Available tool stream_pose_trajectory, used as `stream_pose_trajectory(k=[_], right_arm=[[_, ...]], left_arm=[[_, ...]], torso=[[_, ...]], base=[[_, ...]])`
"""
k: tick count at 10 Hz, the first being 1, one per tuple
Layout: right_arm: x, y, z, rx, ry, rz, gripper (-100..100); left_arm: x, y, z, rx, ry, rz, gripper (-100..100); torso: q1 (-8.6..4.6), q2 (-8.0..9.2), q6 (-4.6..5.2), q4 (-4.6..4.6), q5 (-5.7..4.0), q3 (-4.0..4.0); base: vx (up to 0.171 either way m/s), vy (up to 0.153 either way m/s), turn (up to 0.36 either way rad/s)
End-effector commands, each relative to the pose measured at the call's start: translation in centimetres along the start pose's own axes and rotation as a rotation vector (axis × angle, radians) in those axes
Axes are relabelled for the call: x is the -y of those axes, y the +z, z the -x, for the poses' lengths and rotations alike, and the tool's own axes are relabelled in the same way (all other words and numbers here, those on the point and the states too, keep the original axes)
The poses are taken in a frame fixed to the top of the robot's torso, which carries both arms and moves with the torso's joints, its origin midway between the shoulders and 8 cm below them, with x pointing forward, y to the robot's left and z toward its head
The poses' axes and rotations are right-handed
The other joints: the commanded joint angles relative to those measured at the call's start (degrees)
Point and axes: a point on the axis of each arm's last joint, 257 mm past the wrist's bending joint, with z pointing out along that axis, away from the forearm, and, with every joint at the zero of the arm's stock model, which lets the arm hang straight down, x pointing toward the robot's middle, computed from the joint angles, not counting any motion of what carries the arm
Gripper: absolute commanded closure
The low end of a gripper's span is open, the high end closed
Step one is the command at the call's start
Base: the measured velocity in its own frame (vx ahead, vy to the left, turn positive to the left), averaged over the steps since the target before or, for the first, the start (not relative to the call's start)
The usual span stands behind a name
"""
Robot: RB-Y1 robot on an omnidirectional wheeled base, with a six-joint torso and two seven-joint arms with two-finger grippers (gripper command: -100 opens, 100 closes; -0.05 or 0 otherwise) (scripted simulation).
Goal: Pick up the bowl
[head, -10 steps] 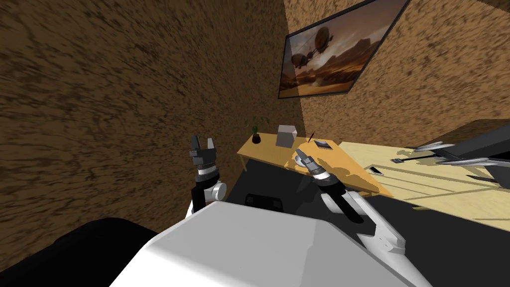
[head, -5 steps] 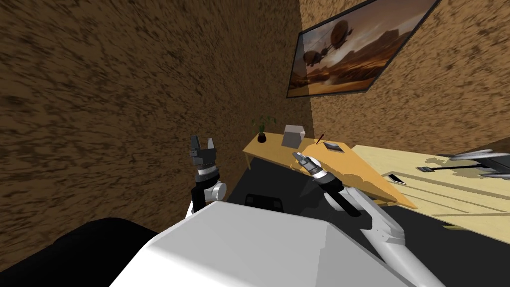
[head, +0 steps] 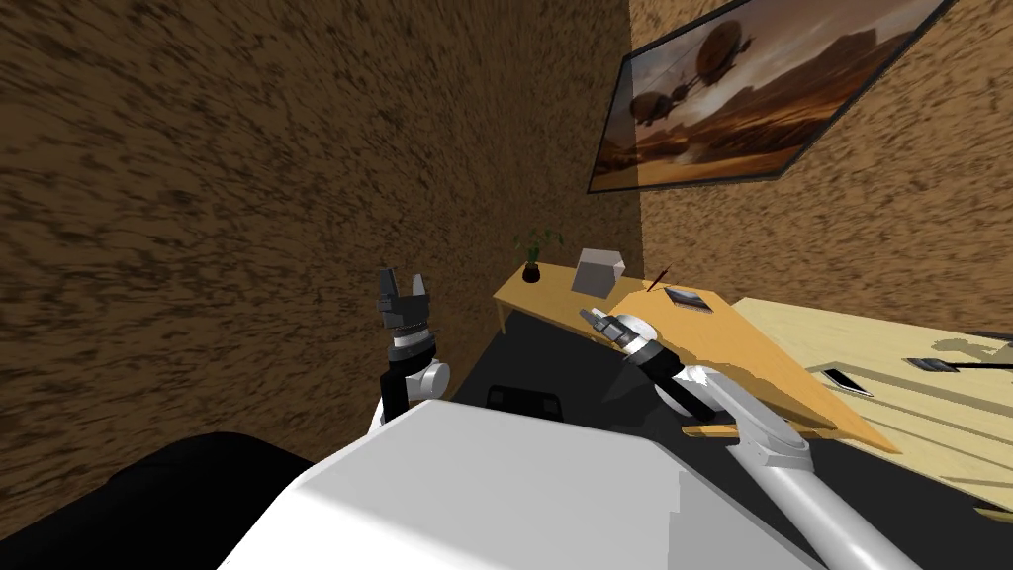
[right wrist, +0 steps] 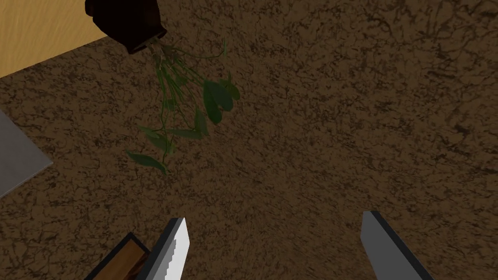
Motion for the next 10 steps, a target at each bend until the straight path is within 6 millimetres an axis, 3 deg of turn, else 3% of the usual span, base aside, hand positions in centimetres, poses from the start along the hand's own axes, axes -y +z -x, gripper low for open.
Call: stream_pose_trajectory(k=[1,5,6,7,10], right_arm=[[1.5,-0.5,-1.0,-0.042,-0.032,-0.030,-100],[6.4,-1.9,-3.5,-0.174,-0.122,-0.116,-100],[8.5,-2.6,-4.2,-0.225,-0.151,-0.152,-100],[9.0,-3.0,-4.6,-0.240,-0.164,-0.163,-100],[13.7,-5.4,-6.2,-0.356,-0.233,-0.249,-100]], left_arm=[[0.0,0.0,0.0,0.000,0.000,0.000,0],[0.0,0.0,0.0,0.000,0.000,0.000,0],[0.0,0.0,0.0,0.000,0.000,0.000,0],[0.0,0.0,0.0,0.000,0.000,0.000,0],[0.0,0.0,0.0,0.000,0.000,0.000,0]], torso=[[0.00,0.00,0.00,0.00,0.00,0.00],[-0.09,-0.02,0.03,-0.01,-0.02,-0.01],[-0.11,-0.03,0.07,-0.01,-0.02,-0.02],[-0.10,-0.06,0.04,-0.01,-0.02,-0.03],[-0.16,-0.08,0.08,-0.02,-0.03,-0.05]], base=[[-0.024,0.042,0.108],[-0.021,0.036,0.146],[-0.007,0.038,0.153],[-0.006,0.027,0.108],[-0.002,0.022,0.154]])
